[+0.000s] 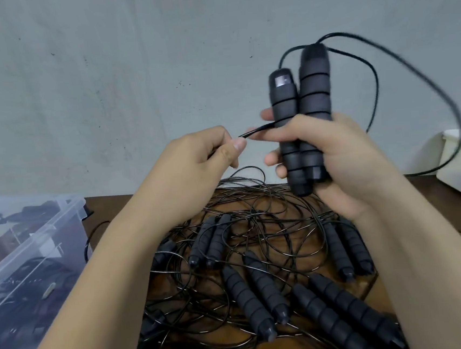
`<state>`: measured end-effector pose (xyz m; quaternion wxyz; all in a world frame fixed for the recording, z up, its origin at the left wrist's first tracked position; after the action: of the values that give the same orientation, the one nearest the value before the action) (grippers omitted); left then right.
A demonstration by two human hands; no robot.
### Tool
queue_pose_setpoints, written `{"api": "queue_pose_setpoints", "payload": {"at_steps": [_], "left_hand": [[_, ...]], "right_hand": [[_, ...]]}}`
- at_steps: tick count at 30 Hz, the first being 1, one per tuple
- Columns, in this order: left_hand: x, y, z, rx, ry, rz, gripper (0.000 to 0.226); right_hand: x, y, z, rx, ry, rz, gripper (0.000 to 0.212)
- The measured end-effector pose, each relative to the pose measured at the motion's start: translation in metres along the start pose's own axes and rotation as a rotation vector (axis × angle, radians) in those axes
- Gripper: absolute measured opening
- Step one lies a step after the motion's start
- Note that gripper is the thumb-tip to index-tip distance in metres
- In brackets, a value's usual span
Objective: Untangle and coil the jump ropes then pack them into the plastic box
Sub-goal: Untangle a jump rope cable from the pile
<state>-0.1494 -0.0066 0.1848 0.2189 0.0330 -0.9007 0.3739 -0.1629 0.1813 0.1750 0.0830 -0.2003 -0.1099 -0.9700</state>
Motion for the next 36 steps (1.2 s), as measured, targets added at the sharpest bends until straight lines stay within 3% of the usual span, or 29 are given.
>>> {"api": "queue_pose_setpoints", "payload": {"at_steps": [3,8,20,25,32,36], "left_hand": [[0.000,0.007,-0.002,0.008,0.017,0.007,0.034],[0.000,0.004,0.001,-0.008,-0.021,0.016,0.034],[0.006,-0.019,0.022,-0.074,-0.056,-0.036,0.045],[0.004,-0.013,0.013,-0.066,-0.026,-0.053,0.045],[0.001,0.006,-0.001,0.007,0.026,-0.022,0.040],[0.001,0.009,-0.001,-0.007,0.017,0.000,0.037]], "right_hand": [[-0.006,0.021,-0.012,-0.044,0.005,0.075,0.028],[-0.006,0.021,-0.015,-0.040,0.000,0.055,0.028],[0.009,-0.046,0.017,0.021,-0.109,-0.232,0.029],[0.004,-0.022,0.007,0.033,-0.018,-0.109,0.038],[-0.007,0.020,-0.013,-0.031,0.023,0.065,0.030],[-0.006,0.018,-0.013,-0.041,0.013,0.048,0.029]]}}
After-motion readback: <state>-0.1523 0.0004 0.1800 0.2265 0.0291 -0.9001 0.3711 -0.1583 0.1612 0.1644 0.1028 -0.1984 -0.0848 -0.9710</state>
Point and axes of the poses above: each hand's wrist, its own x-axis towards the middle knuckle, its own y-axis out of the palm, z = x × y, the point moved 7 cm from there along x, towards the middle knuckle, and after that the axes turned 7 degrees about -y, right-handed, at the moved point
